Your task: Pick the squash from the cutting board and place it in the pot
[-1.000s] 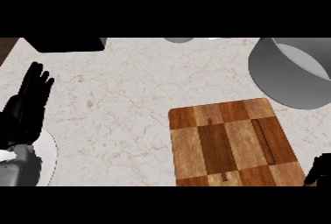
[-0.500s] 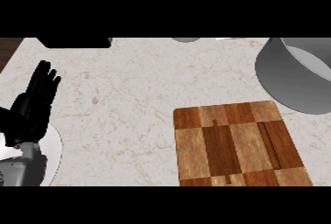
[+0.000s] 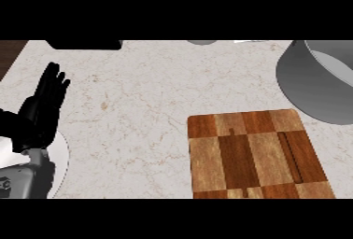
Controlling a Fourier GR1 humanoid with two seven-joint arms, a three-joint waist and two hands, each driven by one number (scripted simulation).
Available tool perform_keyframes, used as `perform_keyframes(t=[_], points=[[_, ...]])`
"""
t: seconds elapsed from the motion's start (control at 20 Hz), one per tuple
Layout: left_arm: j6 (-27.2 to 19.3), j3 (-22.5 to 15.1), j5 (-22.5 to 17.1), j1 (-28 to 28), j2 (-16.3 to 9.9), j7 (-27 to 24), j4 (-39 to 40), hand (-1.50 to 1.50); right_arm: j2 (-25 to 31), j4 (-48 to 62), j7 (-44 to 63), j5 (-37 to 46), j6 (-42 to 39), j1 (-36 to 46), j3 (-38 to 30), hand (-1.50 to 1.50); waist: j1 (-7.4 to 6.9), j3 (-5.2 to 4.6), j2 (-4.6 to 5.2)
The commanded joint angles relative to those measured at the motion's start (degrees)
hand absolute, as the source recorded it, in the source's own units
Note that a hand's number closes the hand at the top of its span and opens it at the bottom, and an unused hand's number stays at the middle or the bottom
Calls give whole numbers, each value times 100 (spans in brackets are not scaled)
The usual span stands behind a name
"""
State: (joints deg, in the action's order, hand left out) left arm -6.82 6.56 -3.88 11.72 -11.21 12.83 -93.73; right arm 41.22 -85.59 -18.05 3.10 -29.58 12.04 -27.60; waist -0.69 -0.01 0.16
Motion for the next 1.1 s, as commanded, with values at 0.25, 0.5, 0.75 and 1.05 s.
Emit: perform_keyframes(t=[0.25, 0.5, 0.75, 1.05], points=[[185, 172, -220, 234, -127, 175, 10, 0, -52, 2327, -1161, 1209, 1080, 1433, 540, 150, -133, 12, 40], [59, -182, 61, 133, 85, 99, -132, 0, 94, 2727, -1471, 2625, 2802, 1508, 806, 150, -292, 19, 86], [10, -163, 88, 347, 197, -87, 292, 0, 15, 4560, -2010, 3017, 3261, 2590, 1024, 150, -234, 15, 93], [-16, -225, 97, 333, 179, 197, -50, 0, -121, 5885, -2041, 3218, 3154, 2962, 1086, 150, -307, 23, 103]])
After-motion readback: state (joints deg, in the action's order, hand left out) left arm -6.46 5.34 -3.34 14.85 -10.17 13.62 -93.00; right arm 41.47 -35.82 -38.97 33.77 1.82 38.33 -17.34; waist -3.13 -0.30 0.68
